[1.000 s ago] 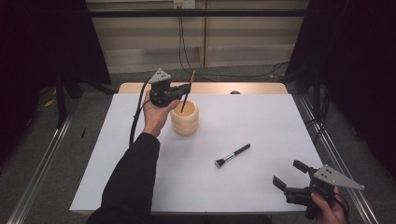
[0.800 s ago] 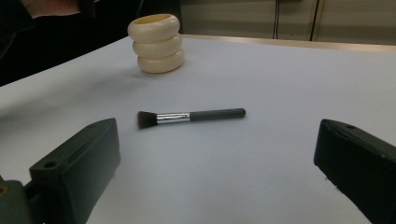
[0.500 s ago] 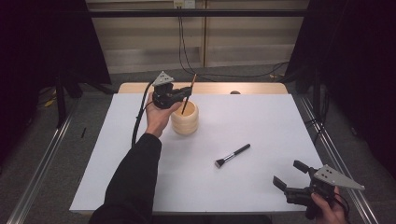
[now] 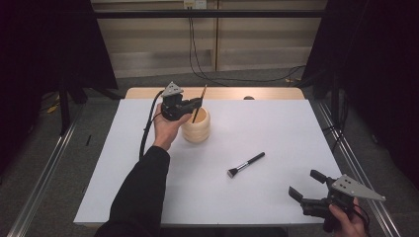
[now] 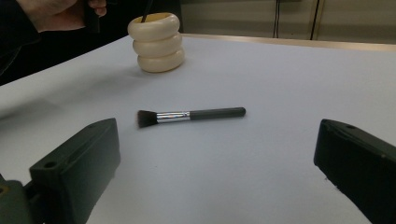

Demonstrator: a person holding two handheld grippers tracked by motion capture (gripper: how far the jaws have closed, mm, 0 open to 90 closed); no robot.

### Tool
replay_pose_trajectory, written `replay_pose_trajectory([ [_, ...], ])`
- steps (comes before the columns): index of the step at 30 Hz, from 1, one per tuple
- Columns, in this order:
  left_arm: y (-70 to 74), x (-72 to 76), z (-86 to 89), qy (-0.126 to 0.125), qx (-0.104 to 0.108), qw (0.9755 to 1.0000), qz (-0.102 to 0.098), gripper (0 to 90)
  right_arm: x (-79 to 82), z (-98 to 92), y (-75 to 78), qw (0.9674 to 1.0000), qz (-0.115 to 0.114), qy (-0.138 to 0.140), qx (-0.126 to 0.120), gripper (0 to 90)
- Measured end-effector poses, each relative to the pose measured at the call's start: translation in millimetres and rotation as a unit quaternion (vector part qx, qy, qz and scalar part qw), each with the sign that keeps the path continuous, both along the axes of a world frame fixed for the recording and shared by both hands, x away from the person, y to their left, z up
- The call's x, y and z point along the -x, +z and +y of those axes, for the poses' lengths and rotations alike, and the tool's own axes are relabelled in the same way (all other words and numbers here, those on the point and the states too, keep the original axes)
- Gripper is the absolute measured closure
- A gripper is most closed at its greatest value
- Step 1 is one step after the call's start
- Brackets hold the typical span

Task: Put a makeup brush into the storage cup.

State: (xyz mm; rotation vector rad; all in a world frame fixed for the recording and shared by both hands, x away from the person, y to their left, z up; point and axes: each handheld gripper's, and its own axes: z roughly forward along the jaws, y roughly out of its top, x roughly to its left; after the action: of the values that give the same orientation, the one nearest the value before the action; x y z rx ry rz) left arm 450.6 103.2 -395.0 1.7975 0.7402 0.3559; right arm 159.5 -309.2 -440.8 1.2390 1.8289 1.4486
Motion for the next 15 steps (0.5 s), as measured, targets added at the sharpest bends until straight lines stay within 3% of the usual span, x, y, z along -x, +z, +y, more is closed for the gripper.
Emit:
replay_pose_trajectory([
  [1,-1.7,-0.6,1.9,-0.008,0.007,0.9999,0.002,83.3,0.0,0.0,-0.1,1.0000,0.001,0.001,0.001,0.0],
  [3,-5.6,0.9,3.7,0.007,-0.002,0.9999,0.007,83.3,0.1,-0.1,0.0,1.0000,0.001,-0.001,-0.001,0.0],
  [12,-13.4,2.1,0.8,0.006,-0.011,0.9999,0.005,83.2,-0.4,0.3,0.1,1.0000,-0.001,0.002,0.001,0.0],
  [15,-13.9,3.2,0.2,0.004,-0.002,1.0000,0.007,83.2,-0.2,0.4,-0.1,1.0000,0.000,0.002,-0.001,0.0],
])
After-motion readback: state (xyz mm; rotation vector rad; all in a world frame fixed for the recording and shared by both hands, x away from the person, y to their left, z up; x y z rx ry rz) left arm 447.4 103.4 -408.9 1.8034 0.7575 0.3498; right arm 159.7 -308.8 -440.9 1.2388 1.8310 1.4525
